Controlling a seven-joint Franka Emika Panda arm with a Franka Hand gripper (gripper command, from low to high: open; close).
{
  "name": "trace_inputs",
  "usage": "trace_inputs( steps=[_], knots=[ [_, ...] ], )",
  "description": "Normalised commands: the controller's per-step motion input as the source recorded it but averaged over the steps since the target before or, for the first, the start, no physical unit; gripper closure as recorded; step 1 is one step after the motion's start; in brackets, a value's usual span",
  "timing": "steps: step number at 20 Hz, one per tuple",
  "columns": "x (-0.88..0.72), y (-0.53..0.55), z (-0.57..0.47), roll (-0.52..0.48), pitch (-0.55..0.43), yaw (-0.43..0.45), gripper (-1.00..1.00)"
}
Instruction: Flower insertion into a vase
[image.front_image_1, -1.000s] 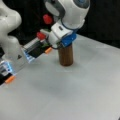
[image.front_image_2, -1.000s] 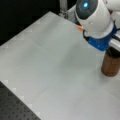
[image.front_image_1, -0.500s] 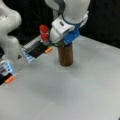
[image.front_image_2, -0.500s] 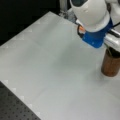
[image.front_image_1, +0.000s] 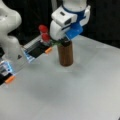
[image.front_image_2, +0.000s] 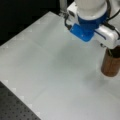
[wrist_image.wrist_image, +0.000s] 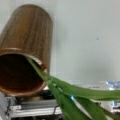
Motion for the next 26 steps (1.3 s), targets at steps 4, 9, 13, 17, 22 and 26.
trace_inputs(
  steps=[4,9,13,17,22,26],
  knots=[
    [0.20,-0.30,0.13,-0.133,-0.263,0.000,-1.00],
    [0.14,-0.36,0.12,-0.075,-0.287,0.082,-1.00],
    [0.03,-0.41,0.00,-0.038,-0.310,0.118,-1.00],
    [-0.07,-0.31,-0.14,-0.061,-0.251,0.143,-1.00],
    [-0.19,-0.19,-0.19,-0.055,-0.184,0.176,-1.00],
    [-0.15,-0.16,-0.20,-0.024,-0.163,0.162,-1.00]
  ],
)
